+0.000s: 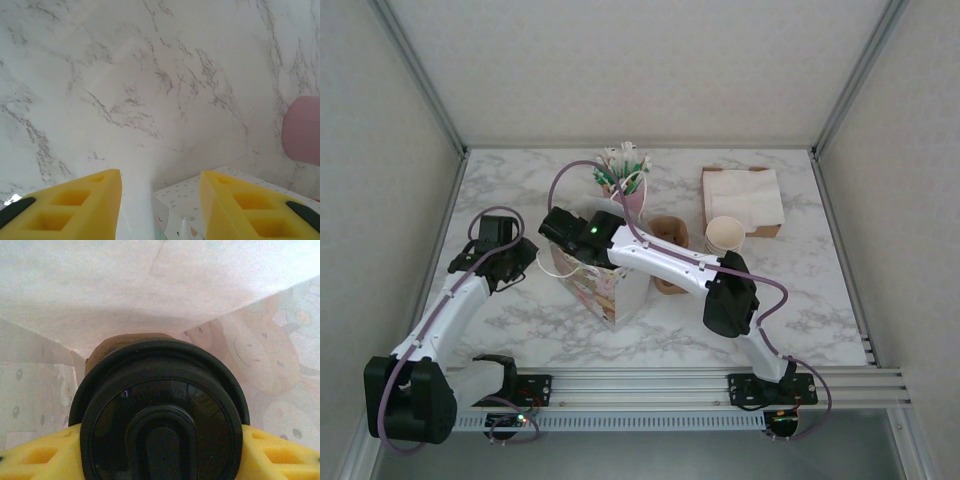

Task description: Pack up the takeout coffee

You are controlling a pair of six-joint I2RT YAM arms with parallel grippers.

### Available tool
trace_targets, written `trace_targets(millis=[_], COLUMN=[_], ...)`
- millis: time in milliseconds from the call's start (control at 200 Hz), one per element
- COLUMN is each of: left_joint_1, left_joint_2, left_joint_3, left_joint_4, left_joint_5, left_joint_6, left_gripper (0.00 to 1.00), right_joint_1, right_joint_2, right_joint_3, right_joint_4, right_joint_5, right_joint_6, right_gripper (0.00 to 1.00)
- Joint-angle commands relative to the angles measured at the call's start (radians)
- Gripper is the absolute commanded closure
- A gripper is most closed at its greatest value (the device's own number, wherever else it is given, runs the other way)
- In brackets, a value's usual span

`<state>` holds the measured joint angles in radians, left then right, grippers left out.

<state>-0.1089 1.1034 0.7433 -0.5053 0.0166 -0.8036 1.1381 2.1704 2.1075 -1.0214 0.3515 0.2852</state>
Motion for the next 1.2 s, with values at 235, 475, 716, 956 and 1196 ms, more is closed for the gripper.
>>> trace_targets(millis=[235,475,716,956,1196], left_joint_1=[0.009,-0.001,-0.025,-0.043,-0.055], left_joint_2=[0.012,0.040,0.086,0.129,0.153], left_joint_3=[-0.023,-0.087,-0.110,-0.129,-0.141], left_joint_4=[0.033,0.080,0.110,0.152,0.169], left_joint_5=[0.021,0.047,0.046,0.049,0.041], left_joint_6=[-0.009,-0.051,-0.065,-0.079,-0.082], left_gripper=[0.56,0.60,0.61,0.61,0.61], right_joint_1=[0.003,0.008,0.011,0.013,0.014], right_joint_2=[0.015,0.013,0.035,0.050,0.053], right_joint_3=[0.143,0.197,0.124,0.039,-0.015], right_joint_4=[-0.197,-0.230,-0.221,-0.182,-0.172], right_joint_5=[-0.071,-0.086,-0.137,-0.178,-0.189], right_joint_6=[0.044,0.043,0.054,0.071,0.091], right_gripper=[0.48,0.48,0.48,0.48,0.49])
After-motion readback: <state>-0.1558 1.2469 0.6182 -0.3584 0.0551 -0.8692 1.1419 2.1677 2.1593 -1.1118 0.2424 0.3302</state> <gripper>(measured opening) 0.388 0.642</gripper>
